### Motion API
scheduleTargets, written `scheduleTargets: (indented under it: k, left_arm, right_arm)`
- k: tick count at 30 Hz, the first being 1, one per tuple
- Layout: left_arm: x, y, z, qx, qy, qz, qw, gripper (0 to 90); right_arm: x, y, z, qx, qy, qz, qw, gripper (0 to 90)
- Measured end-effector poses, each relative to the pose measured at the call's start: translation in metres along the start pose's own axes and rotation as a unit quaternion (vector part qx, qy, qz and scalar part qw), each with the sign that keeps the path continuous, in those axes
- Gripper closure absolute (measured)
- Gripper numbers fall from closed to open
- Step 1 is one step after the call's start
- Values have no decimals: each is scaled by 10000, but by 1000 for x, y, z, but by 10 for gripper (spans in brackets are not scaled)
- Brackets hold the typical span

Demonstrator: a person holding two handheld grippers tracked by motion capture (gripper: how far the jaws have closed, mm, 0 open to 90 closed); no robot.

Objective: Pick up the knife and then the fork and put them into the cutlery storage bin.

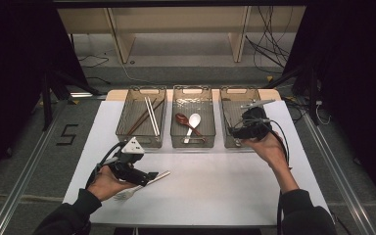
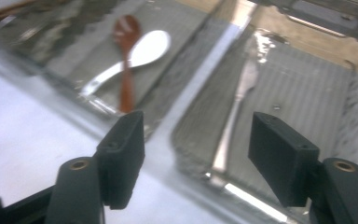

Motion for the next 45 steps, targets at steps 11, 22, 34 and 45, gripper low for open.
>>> scheduleTargets:
  k: [11, 22, 34, 45]
  left_arm:
    - [-4, -3, -2, 70, -6, -361, 9993, 155]
    - [-21, -11, -5, 118, 41, -1144, 9934, 163]
    - [-33, -13, -11, 139, 164, -1548, 9877, 207]
    - [-51, -26, -9, -30, 13, -2298, 9732, 437]
  right_arm:
    - [-25, 22, -39, 504, 346, 145, 9980, 325]
    - [-34, 31, -69, 813, 595, 195, 9947, 304]
    - [-49, 37, -85, 955, 689, 195, 9928, 280]
    - [-61, 39, -99, 1089, 815, 76, 9907, 268]
Point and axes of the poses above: each handheld gripper's, and its own axes: y roughly backward along the jaws, x roughly out of its top, z roughly to its right, the point moved 8 cm from there along -y, roughly forward along the jaws, and after that the axes turned 9 degrees about -x, right-handed, at the moved point
